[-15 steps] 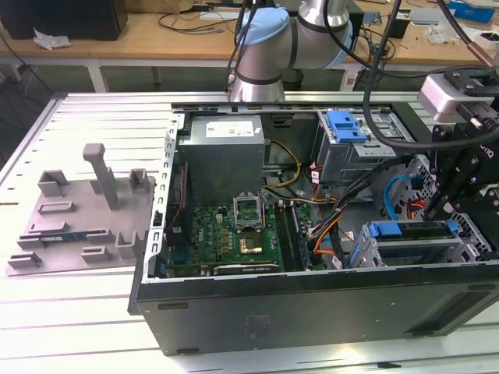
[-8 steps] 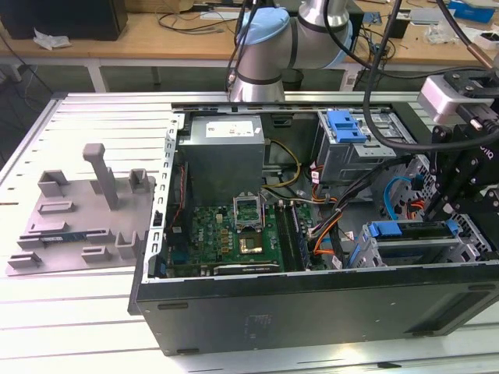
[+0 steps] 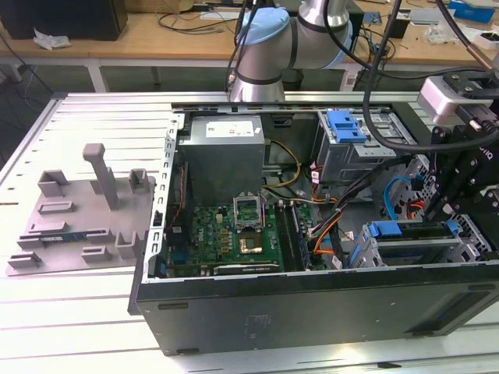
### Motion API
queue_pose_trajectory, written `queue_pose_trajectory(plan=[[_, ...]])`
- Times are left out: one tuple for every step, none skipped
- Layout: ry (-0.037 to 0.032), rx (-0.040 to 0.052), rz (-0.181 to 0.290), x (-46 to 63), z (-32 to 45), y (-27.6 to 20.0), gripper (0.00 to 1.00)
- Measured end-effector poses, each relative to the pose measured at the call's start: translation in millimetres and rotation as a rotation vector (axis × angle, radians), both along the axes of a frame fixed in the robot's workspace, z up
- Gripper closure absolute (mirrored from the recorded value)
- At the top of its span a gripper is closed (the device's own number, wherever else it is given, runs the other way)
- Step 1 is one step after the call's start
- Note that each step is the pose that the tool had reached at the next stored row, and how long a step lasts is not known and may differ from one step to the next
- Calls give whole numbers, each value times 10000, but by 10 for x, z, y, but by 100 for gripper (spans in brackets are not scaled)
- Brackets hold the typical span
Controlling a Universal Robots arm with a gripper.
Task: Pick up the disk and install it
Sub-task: 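Insert the first disk wire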
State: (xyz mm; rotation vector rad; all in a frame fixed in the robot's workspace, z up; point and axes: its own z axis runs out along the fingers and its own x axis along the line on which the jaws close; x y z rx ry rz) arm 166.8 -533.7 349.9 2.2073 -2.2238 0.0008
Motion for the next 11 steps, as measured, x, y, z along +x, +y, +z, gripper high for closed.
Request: queue_pose_trajectory(plan=[[0,0,0,-1,-1,0,83],[0,-1,-1,-1,-2,0,83],[0,-1,0,-1,-4,0,83],[0,0,0,-1,-6,0,83],[0,0,0,-1,-8,0,83],[0,0,-1,-1,-10,0,83],[0,1,-1,-1,-13,0,83],[0,0,-1,-1,-14,0,83],[0,0,0,-1,-17,0,83],[0,0,0,-1,-20,0,83],[0,1,-1,-1,-22,0,83]])
